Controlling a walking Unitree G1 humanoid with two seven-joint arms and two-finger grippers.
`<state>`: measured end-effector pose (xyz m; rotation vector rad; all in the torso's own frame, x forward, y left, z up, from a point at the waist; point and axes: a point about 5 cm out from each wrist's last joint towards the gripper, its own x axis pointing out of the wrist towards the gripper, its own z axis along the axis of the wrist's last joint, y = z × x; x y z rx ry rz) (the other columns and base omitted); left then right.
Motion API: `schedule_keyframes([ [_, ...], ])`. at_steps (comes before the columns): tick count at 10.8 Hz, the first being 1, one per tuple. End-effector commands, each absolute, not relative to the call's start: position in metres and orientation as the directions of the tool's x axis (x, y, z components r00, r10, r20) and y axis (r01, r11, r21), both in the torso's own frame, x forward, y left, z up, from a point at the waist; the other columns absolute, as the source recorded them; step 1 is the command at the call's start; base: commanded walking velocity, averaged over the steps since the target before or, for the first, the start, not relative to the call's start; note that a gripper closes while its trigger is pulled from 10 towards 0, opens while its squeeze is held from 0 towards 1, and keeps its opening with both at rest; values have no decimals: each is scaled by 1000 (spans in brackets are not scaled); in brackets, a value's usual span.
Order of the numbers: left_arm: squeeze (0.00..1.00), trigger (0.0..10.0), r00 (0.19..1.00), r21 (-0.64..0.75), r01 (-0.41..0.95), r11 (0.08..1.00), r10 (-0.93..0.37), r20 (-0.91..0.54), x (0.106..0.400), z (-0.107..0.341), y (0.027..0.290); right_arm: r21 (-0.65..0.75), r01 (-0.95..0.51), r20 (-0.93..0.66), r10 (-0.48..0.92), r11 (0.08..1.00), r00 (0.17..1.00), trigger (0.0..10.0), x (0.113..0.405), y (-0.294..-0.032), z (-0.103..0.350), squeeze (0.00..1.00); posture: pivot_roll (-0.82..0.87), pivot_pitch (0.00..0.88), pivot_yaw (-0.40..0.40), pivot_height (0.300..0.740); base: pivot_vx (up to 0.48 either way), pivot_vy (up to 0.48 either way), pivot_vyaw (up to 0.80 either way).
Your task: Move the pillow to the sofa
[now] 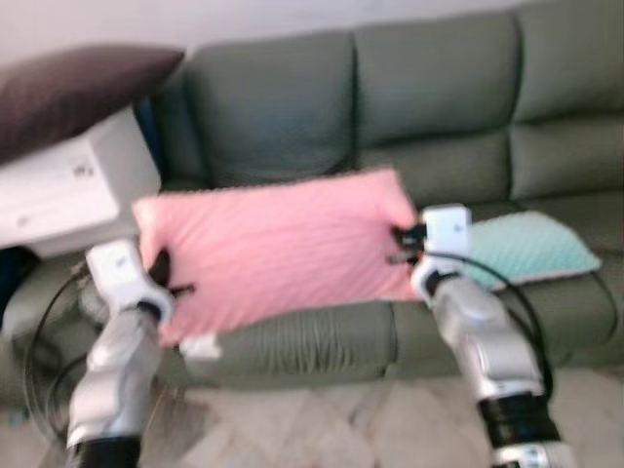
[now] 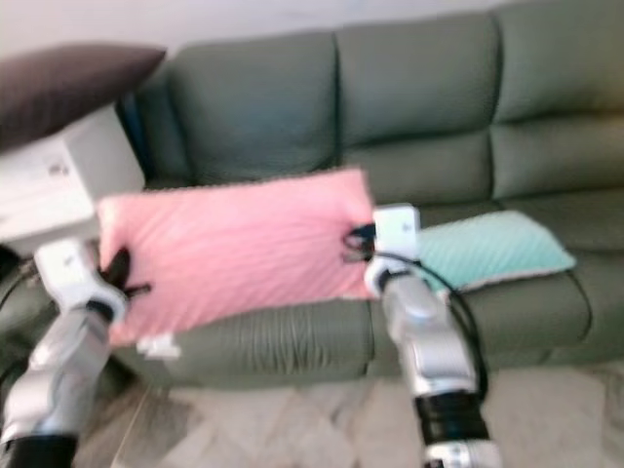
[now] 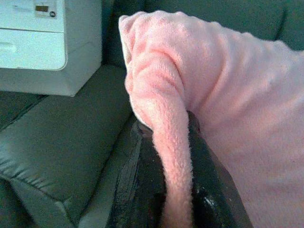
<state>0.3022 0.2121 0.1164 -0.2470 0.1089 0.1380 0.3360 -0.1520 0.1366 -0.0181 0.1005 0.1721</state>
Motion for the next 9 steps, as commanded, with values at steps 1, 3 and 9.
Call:
schedule_keyframes([
  [1, 0, 10000, 971, -200, -222, 954, 197, -137, 295, 114, 232, -3, -160, -68, 160, 987, 985, 10000, 339, -148, 144, 0, -264, 7, 100, 740, 0, 480, 0],
  [3, 0, 10000, 974, -201, -213, 956, 192, -121, 294, 114, 228, -15, -150, -71, 148, 989, 986, 10000, 340, -150, 144, 0, -262, 8, 99, 740, 0, 240, 0],
  [9, 0, 10000, 976, -172, -198, 965, 179, -123, 294, 112, 225, -35, -128, -78, 125, 991, 989, 10000, 340, -154, 142, 0, -261, 11, 98, 740, 0, 0, 0],
])
